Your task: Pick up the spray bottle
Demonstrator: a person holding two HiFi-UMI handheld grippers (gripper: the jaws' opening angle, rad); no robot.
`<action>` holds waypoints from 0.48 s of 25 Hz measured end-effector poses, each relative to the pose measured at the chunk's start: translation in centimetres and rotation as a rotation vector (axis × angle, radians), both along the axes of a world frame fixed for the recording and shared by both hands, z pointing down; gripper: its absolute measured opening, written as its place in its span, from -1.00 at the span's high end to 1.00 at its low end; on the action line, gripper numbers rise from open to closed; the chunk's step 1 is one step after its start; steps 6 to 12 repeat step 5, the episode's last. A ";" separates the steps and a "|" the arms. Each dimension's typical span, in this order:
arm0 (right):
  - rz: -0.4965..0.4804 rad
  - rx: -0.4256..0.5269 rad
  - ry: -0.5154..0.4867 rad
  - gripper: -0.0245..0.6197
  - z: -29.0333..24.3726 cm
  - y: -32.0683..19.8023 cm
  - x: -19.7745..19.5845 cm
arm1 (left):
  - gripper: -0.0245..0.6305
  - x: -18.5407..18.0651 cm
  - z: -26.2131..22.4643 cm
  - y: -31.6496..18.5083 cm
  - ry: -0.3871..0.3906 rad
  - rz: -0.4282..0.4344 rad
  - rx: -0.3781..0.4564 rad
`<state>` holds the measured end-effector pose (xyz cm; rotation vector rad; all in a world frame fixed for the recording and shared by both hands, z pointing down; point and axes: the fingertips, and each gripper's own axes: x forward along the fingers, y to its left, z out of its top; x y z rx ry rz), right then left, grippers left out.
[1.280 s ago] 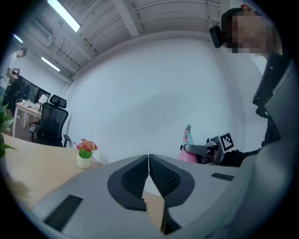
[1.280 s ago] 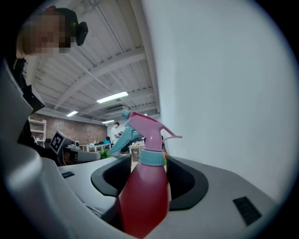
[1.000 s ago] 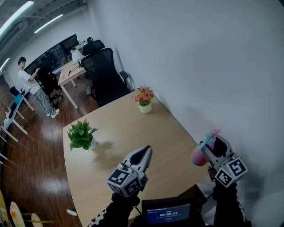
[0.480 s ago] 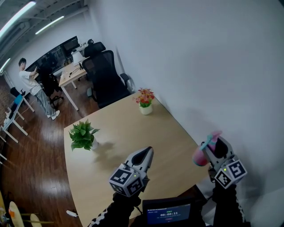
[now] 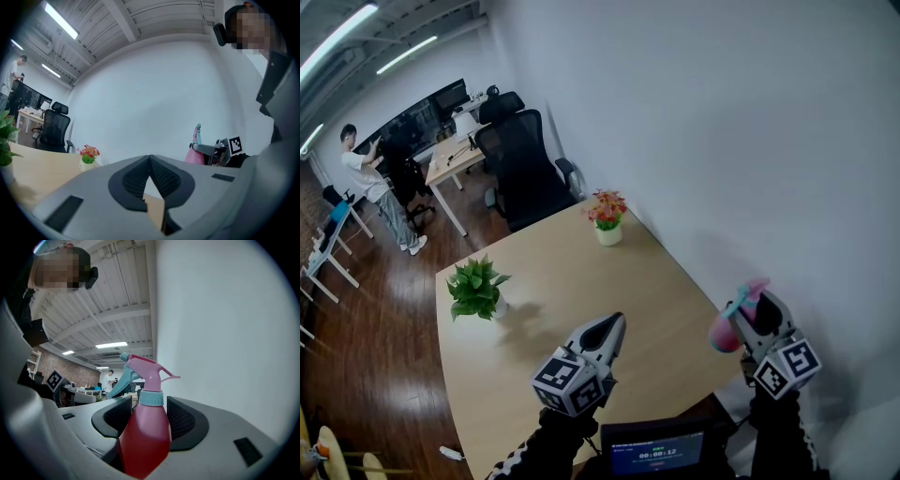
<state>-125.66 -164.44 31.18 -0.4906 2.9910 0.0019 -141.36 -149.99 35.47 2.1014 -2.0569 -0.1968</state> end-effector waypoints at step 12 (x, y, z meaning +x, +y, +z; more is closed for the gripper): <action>0.009 0.001 0.003 0.25 -0.2 -0.4 0.1 | 0.93 0.2 -0.2 0.1 -0.012 -0.009 0.000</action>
